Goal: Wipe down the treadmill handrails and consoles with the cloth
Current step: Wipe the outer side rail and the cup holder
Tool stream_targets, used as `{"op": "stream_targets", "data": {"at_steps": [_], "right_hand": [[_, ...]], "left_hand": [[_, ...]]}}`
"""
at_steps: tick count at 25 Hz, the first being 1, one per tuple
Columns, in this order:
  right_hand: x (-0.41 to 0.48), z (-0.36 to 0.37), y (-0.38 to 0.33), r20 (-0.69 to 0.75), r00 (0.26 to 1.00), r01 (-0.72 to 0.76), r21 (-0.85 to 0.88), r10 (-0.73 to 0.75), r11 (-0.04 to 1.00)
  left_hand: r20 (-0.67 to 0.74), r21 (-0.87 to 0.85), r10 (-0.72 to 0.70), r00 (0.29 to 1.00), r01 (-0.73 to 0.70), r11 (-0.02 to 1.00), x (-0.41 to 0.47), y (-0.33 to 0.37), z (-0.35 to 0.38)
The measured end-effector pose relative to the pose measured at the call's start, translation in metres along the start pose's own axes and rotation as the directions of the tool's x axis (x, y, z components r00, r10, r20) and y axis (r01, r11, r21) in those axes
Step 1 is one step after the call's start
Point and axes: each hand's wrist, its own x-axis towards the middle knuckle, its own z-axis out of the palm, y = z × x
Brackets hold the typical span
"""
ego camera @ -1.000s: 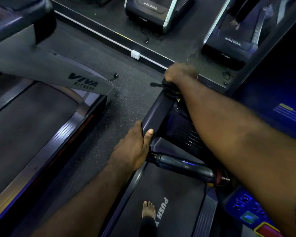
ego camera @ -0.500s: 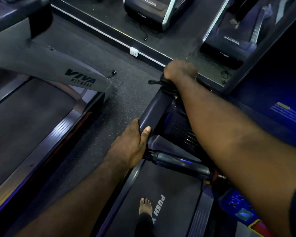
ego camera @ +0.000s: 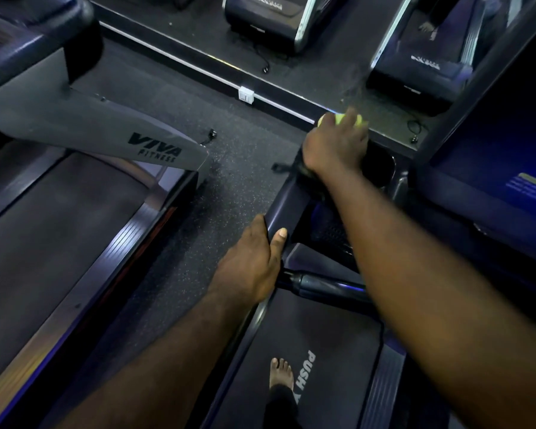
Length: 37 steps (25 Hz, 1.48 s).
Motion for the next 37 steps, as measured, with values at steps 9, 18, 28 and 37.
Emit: {"op": "stream_targets", "data": {"at_steps": [9,18,28,37], "right_hand": [[0.049,-0.012,0.009,0.08,0.989,-0.127,0.07,0.121,0.989],[0.012,0.001,0.02,-0.029,0.994,0.109,0.148,-0.106,0.983],[-0.011,0.02,0.036,-0.138,0.947,0.307,0.115,-0.291,0.945],[-0.046,0.024,0.04,-0.169,0.953,0.275,0.121,-0.253,0.954]], "left_hand": [[-0.001,-0.066,-0.007,1.0,0.007,0.998,0.004,-0.006,0.006],[-0.02,-0.065,-0.009,1.0,0.008,0.998,-0.001,-0.001,0.001],[-0.028,-0.048,0.013,1.0,-0.015,0.999,0.001,0.001,0.001],[-0.019,-0.025,-0.001,1.0,0.0,1.0,-0.001,0.004,-0.002]]}}
